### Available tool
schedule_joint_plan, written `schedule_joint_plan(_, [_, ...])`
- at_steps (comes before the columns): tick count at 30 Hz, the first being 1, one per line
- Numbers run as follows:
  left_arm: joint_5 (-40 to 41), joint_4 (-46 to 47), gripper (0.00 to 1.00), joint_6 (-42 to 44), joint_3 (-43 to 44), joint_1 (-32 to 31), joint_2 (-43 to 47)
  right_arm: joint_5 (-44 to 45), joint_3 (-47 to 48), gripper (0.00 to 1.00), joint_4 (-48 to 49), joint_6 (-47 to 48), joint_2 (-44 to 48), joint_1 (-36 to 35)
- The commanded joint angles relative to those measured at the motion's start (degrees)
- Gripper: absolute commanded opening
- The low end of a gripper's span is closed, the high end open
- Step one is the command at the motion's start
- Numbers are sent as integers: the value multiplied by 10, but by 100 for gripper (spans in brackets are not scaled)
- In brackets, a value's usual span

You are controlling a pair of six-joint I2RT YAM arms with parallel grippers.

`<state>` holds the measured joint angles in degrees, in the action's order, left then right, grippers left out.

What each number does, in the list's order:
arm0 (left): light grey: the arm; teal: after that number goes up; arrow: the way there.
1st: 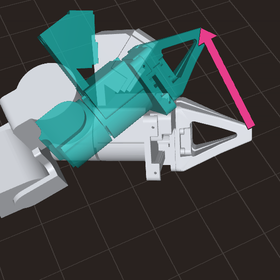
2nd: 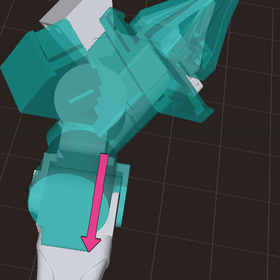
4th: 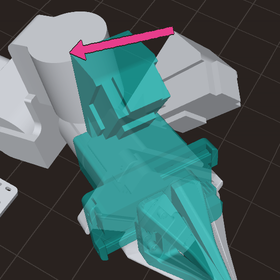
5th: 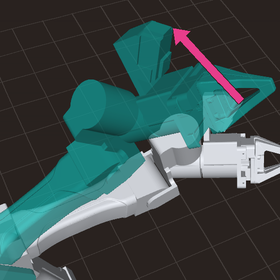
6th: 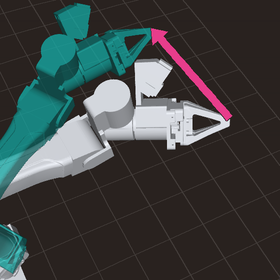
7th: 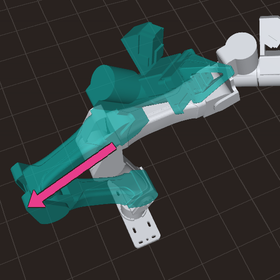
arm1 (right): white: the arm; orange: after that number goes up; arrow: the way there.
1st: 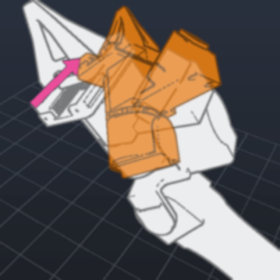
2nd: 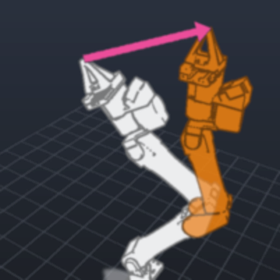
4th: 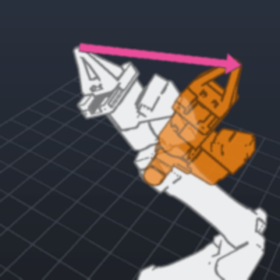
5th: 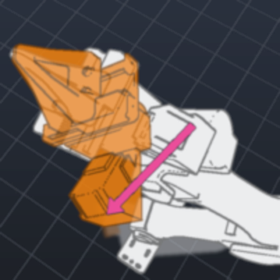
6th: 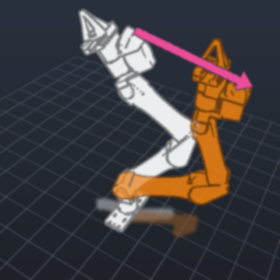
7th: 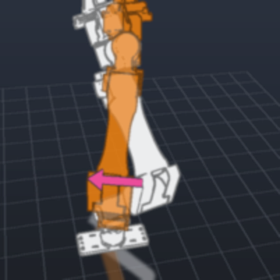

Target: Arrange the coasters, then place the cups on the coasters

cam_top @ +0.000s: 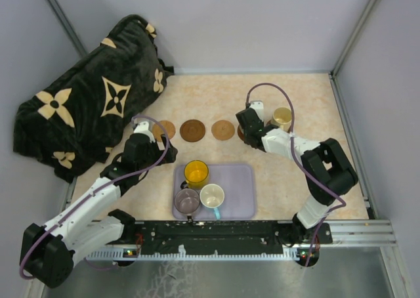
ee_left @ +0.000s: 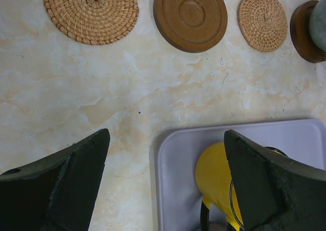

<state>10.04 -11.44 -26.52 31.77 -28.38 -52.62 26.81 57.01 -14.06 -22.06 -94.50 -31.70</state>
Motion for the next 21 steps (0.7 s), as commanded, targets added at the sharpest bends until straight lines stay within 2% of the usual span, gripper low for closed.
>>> schedule_joint_plan(1, [1, 14, 99, 2, 10, -1, 1, 7, 12, 0, 48, -2, 33, 2])
schedule_joint_plan(9, [1, 14, 99, 0, 9, -1, 1, 4, -1, 0, 42, -8, 39, 2])
schedule_joint_plan(13, [1, 14, 99, -1, 9, -1, 1, 1, -7, 15, 38, -8, 40, 2])
schedule_joint_plan(18, [2, 13, 99, -2, 9, -1, 1, 1, -8, 40, 38, -6, 42, 2])
schedule_joint_plan(21, [2, 13, 99, -3, 8, -1, 1, 2, -8, 50, 37, -6, 42, 2])
